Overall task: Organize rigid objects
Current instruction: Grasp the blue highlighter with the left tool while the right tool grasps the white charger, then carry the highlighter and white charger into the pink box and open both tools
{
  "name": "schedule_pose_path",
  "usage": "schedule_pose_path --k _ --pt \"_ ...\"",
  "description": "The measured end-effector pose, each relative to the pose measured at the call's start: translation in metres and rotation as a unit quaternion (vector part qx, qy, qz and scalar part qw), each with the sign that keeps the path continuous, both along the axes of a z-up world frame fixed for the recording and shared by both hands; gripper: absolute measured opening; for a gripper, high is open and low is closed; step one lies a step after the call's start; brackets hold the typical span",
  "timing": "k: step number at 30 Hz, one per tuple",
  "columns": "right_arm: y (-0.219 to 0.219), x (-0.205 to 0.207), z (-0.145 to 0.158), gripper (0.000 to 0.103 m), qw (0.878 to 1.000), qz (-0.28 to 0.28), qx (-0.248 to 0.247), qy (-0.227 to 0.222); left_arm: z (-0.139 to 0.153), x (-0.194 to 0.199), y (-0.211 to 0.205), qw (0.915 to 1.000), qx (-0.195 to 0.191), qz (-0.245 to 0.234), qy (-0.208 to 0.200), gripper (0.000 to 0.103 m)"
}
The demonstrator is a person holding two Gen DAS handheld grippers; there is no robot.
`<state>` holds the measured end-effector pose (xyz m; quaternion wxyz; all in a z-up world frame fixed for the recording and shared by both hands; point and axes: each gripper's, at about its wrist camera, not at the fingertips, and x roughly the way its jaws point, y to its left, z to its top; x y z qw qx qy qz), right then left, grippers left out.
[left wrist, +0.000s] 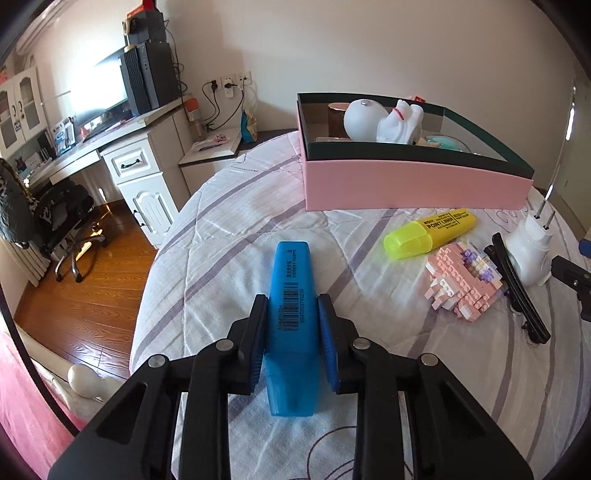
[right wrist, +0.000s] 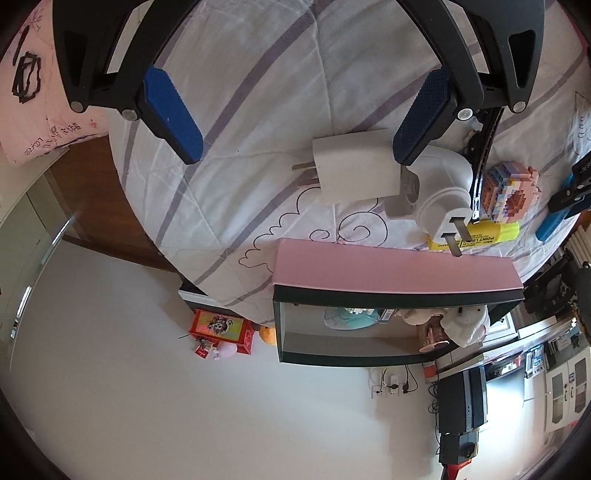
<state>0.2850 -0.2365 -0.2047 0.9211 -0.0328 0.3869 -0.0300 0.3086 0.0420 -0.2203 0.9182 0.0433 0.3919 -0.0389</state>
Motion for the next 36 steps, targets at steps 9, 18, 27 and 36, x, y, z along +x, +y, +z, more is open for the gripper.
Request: schedule_pose_path --k 9,18,27,36 --pt "0.01 0.021 -0.004 0.103 0.999 0.033 0.005 0.028 -0.002 -0.003 -0.001 1.0 -0.003 0.002 0.004 0.026" --pt "0.007 0.037 -0.016 0.067 0.996 0.062 0.045 0.05 -0.001 -0.002 0.002 0.9999 -0.01 0.005 -0.002 0.026" --pt "0.004 0.013 0.001 0.067 0.996 0.062 0.065 -0.005 0.014 -0.024 -0.009 0.9989 -0.038 -0.012 -0.023 0.026" --pt "0.017 -0.028 0.037 0.067 0.992 0.075 0.075 -0.071 0.056 -0.057 -0.043 0.9956 -0.041 -0.041 -0.074 0.026"
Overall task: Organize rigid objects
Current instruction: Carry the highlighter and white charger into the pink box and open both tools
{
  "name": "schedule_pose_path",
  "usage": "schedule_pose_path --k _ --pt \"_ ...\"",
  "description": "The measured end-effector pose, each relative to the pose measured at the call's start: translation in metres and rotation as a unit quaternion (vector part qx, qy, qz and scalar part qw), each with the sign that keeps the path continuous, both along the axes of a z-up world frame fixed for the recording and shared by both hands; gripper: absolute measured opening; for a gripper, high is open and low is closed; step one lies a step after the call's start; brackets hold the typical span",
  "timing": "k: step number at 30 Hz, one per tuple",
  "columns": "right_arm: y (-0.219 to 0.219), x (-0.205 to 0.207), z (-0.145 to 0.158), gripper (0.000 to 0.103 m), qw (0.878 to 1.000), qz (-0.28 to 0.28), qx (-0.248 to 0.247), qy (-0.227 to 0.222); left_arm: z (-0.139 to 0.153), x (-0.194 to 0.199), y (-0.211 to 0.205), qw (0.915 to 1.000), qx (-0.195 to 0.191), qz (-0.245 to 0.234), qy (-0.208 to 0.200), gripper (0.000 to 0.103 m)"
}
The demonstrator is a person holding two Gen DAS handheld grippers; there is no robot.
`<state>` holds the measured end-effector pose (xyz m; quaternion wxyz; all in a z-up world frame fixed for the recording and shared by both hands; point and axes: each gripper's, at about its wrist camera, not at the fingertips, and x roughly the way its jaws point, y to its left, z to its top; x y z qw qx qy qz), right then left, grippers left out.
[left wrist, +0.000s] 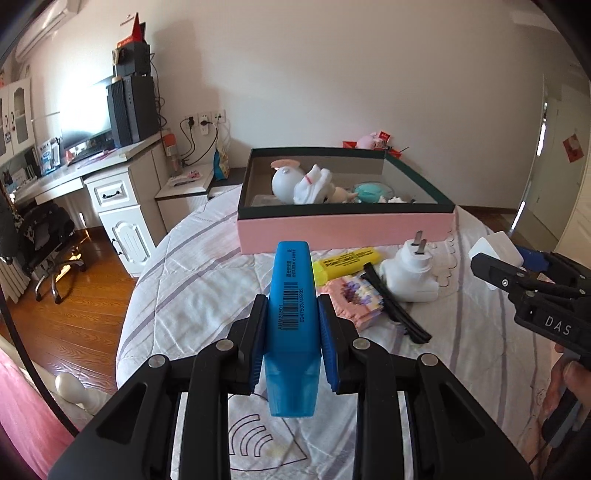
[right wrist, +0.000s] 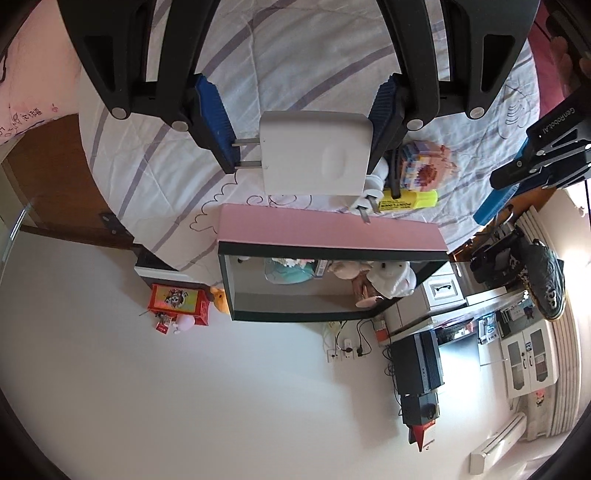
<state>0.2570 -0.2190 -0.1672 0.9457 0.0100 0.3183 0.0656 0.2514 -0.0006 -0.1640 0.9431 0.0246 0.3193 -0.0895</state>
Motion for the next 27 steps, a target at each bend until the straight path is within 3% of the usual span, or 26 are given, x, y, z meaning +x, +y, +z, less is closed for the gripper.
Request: schedule_pose_path --k 8,15,23,27 --pt "0.011 -0.022 0.027 0.067 0.999 0.017 0.006 -0.045 0.033 -0.01 -0.031 0.9989 0.0 -0.029 -0.036 0.027" --pt "0.006 -0.014 0.041 0.067 0.998 0.02 0.002 -0.058 0.046 0.008 -0.047 0.9981 0.005 -0.044 -0.044 0.027" --pt "0.003 0.032 0.057 0.067 0.997 0.028 -0.01 -0.069 0.067 0.082 -0.066 0.9966 0.025 -0.063 -0.047 0.027" --pt "0.003 0.075 0.06 0.067 0.997 0.031 -0.025 -0.061 0.067 0.136 -0.075 0.997 0.02 -0.074 -0.012 0.027"
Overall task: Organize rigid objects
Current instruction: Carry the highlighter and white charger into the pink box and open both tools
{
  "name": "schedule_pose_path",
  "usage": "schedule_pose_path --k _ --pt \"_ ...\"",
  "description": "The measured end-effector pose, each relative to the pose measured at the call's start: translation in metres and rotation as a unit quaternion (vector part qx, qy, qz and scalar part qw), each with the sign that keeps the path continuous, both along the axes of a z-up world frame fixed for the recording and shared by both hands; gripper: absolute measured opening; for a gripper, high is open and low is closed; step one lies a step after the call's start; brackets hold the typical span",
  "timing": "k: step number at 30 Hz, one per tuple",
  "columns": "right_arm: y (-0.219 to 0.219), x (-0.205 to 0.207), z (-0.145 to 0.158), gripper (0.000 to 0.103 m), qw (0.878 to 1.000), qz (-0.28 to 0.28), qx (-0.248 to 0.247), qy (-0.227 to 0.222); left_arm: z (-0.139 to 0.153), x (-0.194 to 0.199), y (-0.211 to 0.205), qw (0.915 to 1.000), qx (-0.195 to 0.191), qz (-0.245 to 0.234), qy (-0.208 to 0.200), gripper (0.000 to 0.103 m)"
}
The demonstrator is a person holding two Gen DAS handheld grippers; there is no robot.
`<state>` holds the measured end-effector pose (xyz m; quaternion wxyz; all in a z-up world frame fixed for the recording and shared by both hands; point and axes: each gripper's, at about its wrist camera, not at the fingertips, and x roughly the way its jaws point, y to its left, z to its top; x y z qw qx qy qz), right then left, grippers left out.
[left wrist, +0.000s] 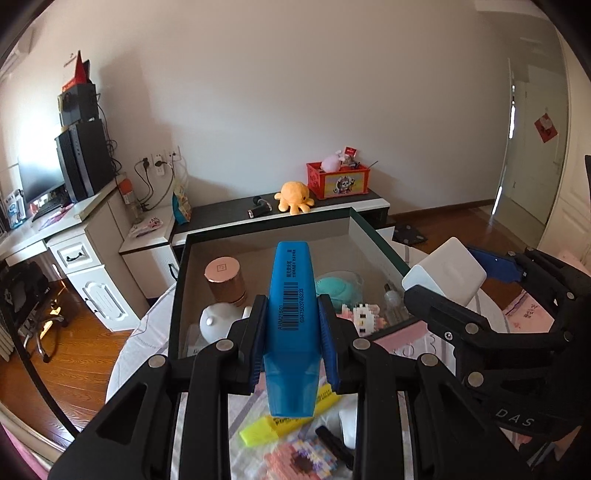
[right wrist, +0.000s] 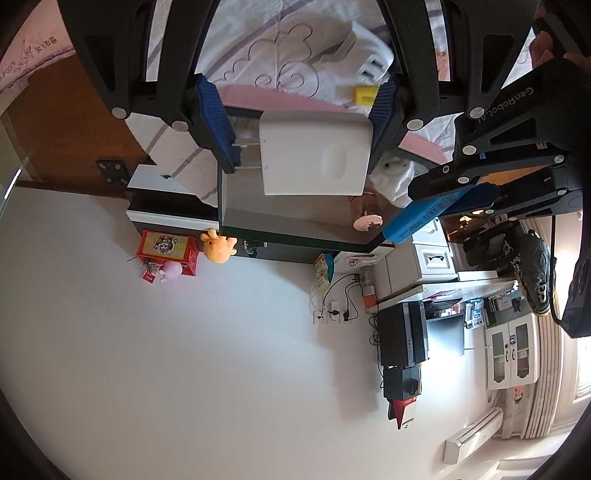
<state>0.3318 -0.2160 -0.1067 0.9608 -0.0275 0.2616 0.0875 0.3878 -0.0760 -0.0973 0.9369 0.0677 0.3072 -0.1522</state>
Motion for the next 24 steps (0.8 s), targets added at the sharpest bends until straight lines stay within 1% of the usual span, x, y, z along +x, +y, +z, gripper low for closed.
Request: schedule_pose_path --k 3,5,6,9,13,15,18,20,21,23,24 --pt "-0.003 0.037 -0.003 0.067 1.0 0.0 -0.001 0.017 -0.007 0.038 -0.007 0.9997 0.006 -0.003 0.024 0.027" --pt "-0.005 0.062 -0.01 0.067 1.0 -0.001 -0.001 0.029 -0.016 0.06 -0.014 0.9989 0.024 0.0 0.04 0.027" --pt "-0.006 0.073 -0.014 0.067 0.999 -0.002 -0.005 0.041 -0.022 0.071 -0.018 0.9982 0.035 0.002 0.049 0.027" --pt "-0.009 0.102 -0.031 0.067 0.998 -0.006 -0.011 0.069 -0.042 0.094 -0.025 0.9954 0.046 0.008 0.084 0.027" --pt "-0.014 0.122 -0.052 0.067 0.995 -0.008 -0.011 0.099 -0.058 0.104 -0.031 0.9933 0.062 0.006 0.097 0.027" --pt "-0.016 0.126 -0.058 0.067 0.994 -0.009 -0.013 0.107 -0.06 0.104 -0.032 0.9933 0.067 0.012 0.093 0.027" --pt "-0.017 0.131 -0.067 0.067 0.992 -0.005 -0.013 0.123 -0.061 0.103 -0.032 0.9934 0.065 0.014 0.094 0.029" --pt "-0.017 0.13 -0.07 0.067 0.991 -0.005 -0.01 0.131 -0.061 0.101 -0.031 0.9936 0.064 0.019 0.091 0.038" --pt "-0.018 0.129 -0.07 0.067 0.991 -0.004 -0.008 0.132 -0.059 0.099 -0.028 0.9939 0.06 0.025 0.088 0.041" --pt "-0.019 0.122 -0.065 0.068 0.992 -0.008 -0.005 0.127 -0.055 0.093 -0.023 0.9949 0.051 0.034 0.08 0.054" --pt "-0.019 0.118 -0.061 0.068 0.992 -0.011 -0.003 0.122 -0.051 0.087 -0.019 0.9955 0.046 0.04 0.073 0.058"
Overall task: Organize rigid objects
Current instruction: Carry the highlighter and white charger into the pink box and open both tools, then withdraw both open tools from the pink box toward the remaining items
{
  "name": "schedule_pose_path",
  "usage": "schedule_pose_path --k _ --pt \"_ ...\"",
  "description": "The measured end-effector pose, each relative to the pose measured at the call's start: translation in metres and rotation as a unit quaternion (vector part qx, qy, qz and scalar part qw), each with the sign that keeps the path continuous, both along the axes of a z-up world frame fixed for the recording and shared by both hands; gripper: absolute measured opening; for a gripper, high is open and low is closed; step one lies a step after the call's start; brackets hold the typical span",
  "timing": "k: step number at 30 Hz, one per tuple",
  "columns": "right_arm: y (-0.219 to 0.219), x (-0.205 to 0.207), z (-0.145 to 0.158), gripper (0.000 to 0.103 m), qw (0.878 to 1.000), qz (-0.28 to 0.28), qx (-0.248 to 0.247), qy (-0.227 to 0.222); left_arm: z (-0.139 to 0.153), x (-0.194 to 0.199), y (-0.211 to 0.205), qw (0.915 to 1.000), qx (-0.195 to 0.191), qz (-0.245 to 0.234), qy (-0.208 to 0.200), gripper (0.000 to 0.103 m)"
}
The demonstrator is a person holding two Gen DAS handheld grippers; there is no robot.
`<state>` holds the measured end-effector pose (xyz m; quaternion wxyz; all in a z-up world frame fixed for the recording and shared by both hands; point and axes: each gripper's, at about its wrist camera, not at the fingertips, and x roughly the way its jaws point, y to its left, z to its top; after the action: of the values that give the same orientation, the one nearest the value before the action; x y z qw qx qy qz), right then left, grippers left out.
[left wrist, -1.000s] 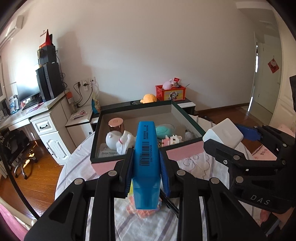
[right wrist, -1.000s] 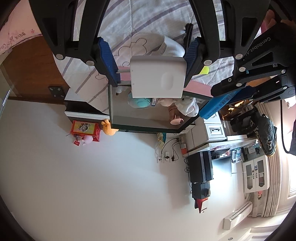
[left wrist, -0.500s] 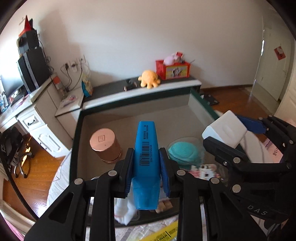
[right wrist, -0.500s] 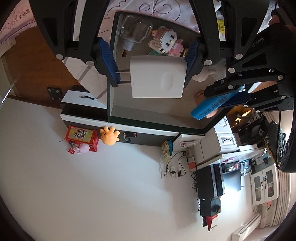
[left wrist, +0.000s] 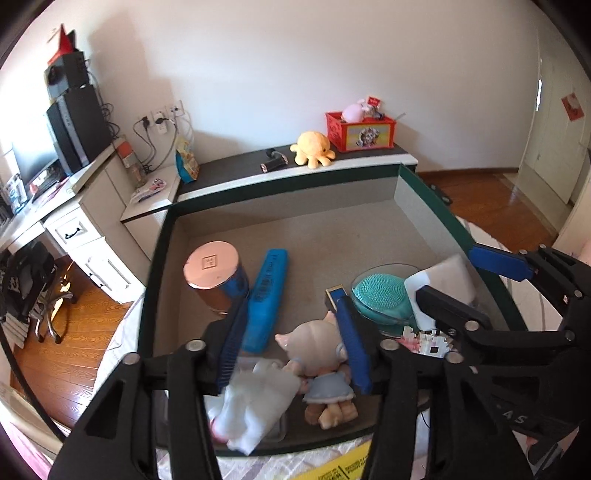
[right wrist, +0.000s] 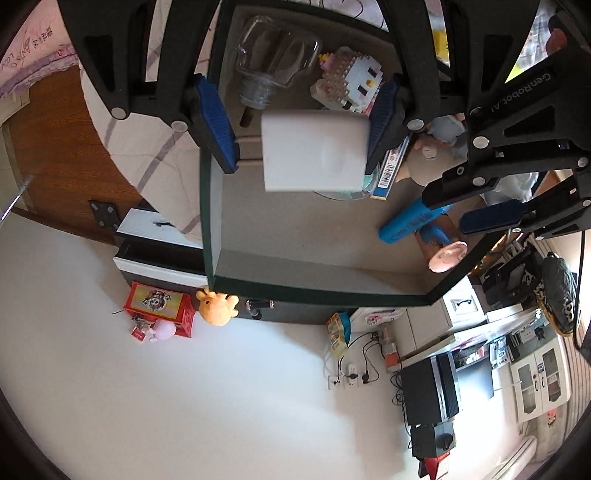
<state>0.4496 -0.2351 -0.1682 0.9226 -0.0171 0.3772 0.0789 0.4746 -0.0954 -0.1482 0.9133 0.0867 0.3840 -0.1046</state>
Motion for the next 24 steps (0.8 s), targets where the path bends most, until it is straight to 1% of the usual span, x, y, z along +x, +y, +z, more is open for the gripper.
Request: schedule_pose_path --k 2,3,5,8,9,11,13,14,16,18,20,21,24 --pt "-0.001 -0.012 0.01 0.069 1.0 -0.001 0.007 -0.013 0.009 -0.015 0.009 0.9997 -0.011 0.011 -0.019 0.071" --pt "-0.002 -0.021 0.016 0.074 1.0 -0.005 0.008 -0.022 0.015 -0.024 0.014 0.9994 -0.015 0.015 -0.027 0.074" --pt "-0.003 -0.034 0.027 0.081 0.999 -0.009 0.012 -0.034 0.027 -0.045 0.024 0.9982 -0.023 0.024 -0.05 0.086" --pt "0.0 -0.069 0.048 0.081 0.998 -0.008 0.02 -0.062 0.047 -0.089 0.037 0.9942 -0.037 0.037 -0.094 0.094" --pt "0.002 -0.081 0.055 0.083 0.997 -0.007 0.023 -0.075 0.054 -0.099 0.042 0.9926 -0.042 0.041 -0.106 0.095" --pt "0.005 -0.11 0.069 0.085 0.995 -0.013 0.022 -0.101 0.065 -0.13 0.049 0.9891 -0.047 0.051 -0.13 0.102" --pt "0.009 -0.141 0.083 0.086 0.992 -0.013 0.027 -0.127 0.075 -0.159 0.057 0.986 -0.059 0.049 -0.148 0.103" --pt "0.01 -0.155 0.088 0.091 0.99 -0.013 0.028 -0.136 0.079 -0.174 0.062 0.9844 -0.066 0.046 -0.157 0.103" --pt "0.012 -0.185 0.099 0.102 0.987 -0.016 0.03 -0.158 0.087 -0.201 0.067 0.9813 -0.072 0.04 -0.174 0.103" --pt "0.014 -0.213 0.107 0.103 0.983 -0.015 0.031 -0.179 0.094 -0.231 0.071 0.9771 -0.075 0.041 -0.195 0.103" --pt "0.018 -0.244 0.113 0.103 0.978 -0.019 0.033 -0.205 0.099 -0.258 0.068 0.9742 -0.065 0.048 -0.21 0.103" --pt "0.022 -0.26 0.115 0.103 0.975 -0.019 0.032 -0.218 0.101 -0.272 0.067 0.9714 -0.061 0.054 -0.223 0.103" --pt "0.031 -0.293 0.118 0.103 0.971 -0.028 0.021 -0.236 0.104 -0.31 0.07 0.9629 -0.054 0.069 -0.255 0.103"
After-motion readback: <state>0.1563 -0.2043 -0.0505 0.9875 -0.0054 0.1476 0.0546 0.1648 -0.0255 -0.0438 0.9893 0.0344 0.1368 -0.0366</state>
